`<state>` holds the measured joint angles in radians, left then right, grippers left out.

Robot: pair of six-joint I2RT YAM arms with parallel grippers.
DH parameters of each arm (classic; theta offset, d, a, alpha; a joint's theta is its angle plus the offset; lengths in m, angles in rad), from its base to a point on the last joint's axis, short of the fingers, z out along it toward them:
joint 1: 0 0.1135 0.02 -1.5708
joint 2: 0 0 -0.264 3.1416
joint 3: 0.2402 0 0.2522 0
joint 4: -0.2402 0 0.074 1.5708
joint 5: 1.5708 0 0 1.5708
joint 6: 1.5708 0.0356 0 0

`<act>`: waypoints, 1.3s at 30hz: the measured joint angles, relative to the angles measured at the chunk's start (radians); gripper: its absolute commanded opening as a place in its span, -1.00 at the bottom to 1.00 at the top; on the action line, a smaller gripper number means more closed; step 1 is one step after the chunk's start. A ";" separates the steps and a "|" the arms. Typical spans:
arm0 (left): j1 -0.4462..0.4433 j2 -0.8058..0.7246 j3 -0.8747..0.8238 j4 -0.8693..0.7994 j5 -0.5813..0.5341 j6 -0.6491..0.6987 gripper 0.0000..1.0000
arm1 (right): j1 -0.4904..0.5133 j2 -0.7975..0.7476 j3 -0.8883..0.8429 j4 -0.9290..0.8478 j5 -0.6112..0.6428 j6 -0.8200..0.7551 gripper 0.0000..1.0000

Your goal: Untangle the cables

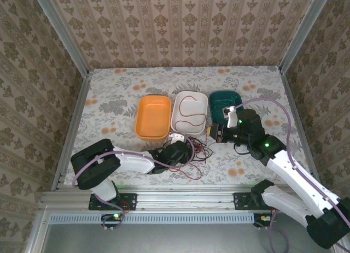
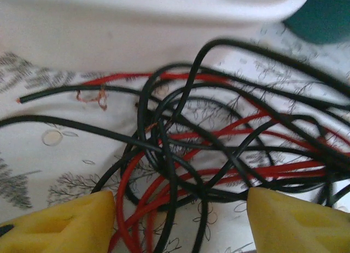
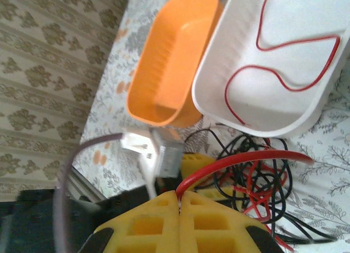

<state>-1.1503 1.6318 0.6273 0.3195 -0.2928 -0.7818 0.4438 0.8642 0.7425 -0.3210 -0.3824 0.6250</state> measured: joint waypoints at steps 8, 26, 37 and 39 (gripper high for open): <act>0.029 0.048 0.071 -0.055 0.035 -0.022 0.04 | -0.043 -0.126 0.105 -0.053 0.056 -0.012 -1.00; 0.066 0.056 0.082 -0.082 0.054 -0.082 -0.29 | -0.051 -0.280 0.307 -0.110 0.439 -0.133 -1.00; -0.014 -0.087 0.085 -0.159 0.027 0.055 0.42 | -0.052 -0.223 0.229 -0.168 0.374 -0.129 -1.00; -0.034 -0.157 0.086 -0.159 0.014 0.100 0.45 | -0.053 -0.222 0.197 -0.184 0.349 -0.120 -1.00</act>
<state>-1.1847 1.4750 0.7136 0.1608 -0.2783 -0.6815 0.3912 0.6426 0.9394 -0.5049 -0.0330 0.5049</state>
